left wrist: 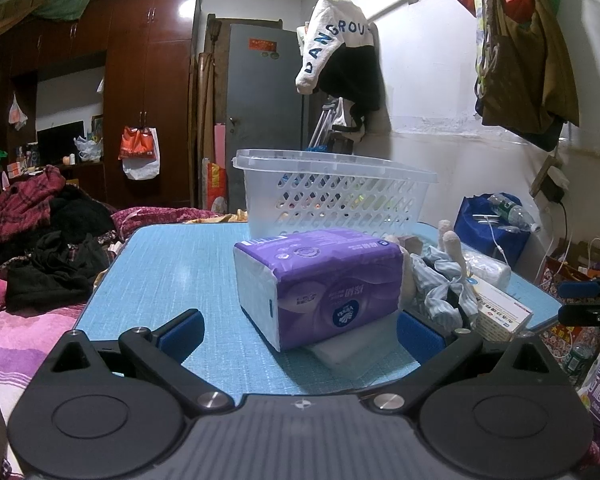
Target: Organize objects
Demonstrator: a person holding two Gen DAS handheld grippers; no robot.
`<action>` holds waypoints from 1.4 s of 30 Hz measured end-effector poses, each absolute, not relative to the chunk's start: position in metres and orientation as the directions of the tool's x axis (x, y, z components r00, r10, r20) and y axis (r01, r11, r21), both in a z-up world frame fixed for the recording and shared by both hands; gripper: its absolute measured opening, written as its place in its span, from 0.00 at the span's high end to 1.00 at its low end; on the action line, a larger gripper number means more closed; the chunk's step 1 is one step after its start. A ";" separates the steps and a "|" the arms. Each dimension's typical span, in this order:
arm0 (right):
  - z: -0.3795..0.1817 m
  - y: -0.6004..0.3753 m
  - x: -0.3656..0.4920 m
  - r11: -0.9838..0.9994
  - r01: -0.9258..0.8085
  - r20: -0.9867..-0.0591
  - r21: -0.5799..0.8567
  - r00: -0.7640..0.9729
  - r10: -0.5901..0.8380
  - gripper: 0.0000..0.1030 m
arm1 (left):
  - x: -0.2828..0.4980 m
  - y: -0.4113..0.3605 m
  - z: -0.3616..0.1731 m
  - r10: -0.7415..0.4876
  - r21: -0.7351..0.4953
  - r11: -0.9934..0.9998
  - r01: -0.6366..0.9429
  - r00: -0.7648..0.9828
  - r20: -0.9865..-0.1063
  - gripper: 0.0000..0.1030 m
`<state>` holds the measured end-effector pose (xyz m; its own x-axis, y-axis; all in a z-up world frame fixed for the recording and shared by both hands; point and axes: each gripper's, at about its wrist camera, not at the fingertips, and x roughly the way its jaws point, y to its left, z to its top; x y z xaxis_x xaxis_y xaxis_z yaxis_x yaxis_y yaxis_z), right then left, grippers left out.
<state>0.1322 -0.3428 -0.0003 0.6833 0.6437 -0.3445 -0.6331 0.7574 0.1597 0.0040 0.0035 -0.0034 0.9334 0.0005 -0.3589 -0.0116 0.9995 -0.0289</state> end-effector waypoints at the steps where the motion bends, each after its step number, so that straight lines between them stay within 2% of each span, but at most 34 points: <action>1: 0.000 -0.343 0.132 0.757 -0.633 -0.345 0.159 0.683 0.644 0.00 | 0.004 0.003 -0.003 0.001 -0.028 1.000 -0.012 0.933 -0.359 0.00; 31: -0.003 -0.340 0.134 0.774 -0.619 -0.365 0.133 0.695 0.619 0.00 | 0.014 0.009 -0.010 0.021 -0.035 0.999 -0.037 0.927 -0.374 0.00; 42: 0.002 -0.326 0.138 0.759 -0.634 -0.277 0.149 0.710 0.648 0.00 | 0.019 0.005 -0.013 0.025 -0.016 0.999 -0.034 0.927 -0.374 0.00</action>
<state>0.1384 -0.3263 0.0020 0.7100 0.6475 -0.2768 -0.6340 0.7588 0.1489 0.0193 0.0046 -0.0135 0.9269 0.0252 -0.3745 -0.0338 0.9993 -0.0164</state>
